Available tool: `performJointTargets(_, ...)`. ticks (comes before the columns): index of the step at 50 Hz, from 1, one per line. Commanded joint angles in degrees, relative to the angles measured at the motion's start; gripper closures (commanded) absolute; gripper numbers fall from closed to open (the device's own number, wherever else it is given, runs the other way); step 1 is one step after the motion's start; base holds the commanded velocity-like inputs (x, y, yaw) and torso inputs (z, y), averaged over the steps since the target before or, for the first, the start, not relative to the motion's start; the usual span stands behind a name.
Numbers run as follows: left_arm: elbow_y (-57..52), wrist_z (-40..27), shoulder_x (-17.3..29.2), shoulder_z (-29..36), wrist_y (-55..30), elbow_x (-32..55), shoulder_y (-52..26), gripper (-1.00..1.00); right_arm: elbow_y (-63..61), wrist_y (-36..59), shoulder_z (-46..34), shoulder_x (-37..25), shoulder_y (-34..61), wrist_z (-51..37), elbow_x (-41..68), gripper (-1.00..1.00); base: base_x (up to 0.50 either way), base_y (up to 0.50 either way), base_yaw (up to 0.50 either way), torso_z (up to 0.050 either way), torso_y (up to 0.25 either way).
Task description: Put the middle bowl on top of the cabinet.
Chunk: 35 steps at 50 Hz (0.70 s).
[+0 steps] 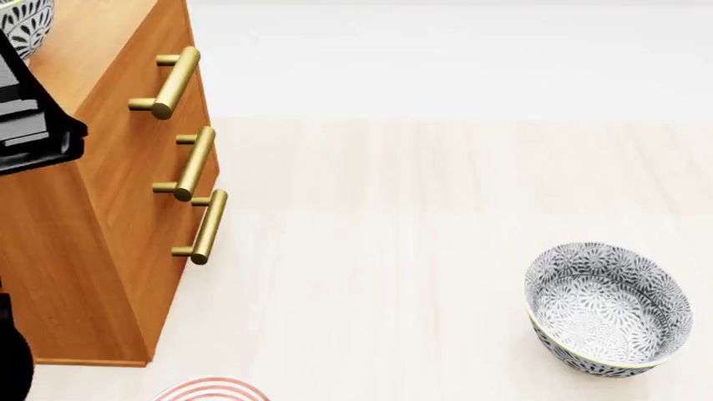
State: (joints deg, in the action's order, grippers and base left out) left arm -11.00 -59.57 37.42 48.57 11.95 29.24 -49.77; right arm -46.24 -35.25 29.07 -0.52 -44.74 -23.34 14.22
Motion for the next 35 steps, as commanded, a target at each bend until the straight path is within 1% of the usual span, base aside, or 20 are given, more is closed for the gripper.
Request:
performJointTargets(1, -1.4, -2.2, 1.6, 1.5, 5.5, -7.5, 7.6, -1.00, 0.1, -0.2, 0.7, 0.3, -0.2, 0.9, 0.8, -1.00, 0.00, 0.00, 0.00, 0.000, 0.000)
performJointTargets(3, -2.5, -2.0, 2.3, 1.9, 7.0, -6.6, 9.6, -1.00, 0.1, -0.2, 0.8, 0.3, -0.1, 0.9, 0.9, -1.00, 0.00, 0.00, 0.00, 0.000, 0.000)
performJointTargets(8, -3.5, -3.1, 4.3, 2.6, 11.2, -8.4, 15.0, -1.00, 0.0, 0.5, 0.3, -0.2, 0.2, 0.5, 0.3, -1.00, 0.00, 0.00, 0.00, 0.000, 0.000)
performJointTargets(17, -4.4, -6.2, 6.8, 2.9, 14.8, -12.4, 21.5, -1.00, -0.3, 1.1, 0.1, -0.6, 0.5, -0.1, -0.1, -1.00, 0.00, 0.00, 0.00, 0.000, 0.000)
performJointTargets(28, -1.4, -6.7, 7.1, 4.5, 18.7, -15.6, 27.0, -1.00, -0.4, 1.7, -0.3, -1.3, 0.8, -0.6, -0.6, -1.00, 0.00, 0.00, 0.00, 0.000, 0.000)
performJointTargets(35, -2.3, -8.4, 9.1, 4.9, 19.2, -18.1, 30.7, -1.00, -0.4, 1.9, -0.4, -1.4, 1.0, -0.8, -0.9, -1.00, 0.00, 0.00, 0.00, 0.000, 0.000)
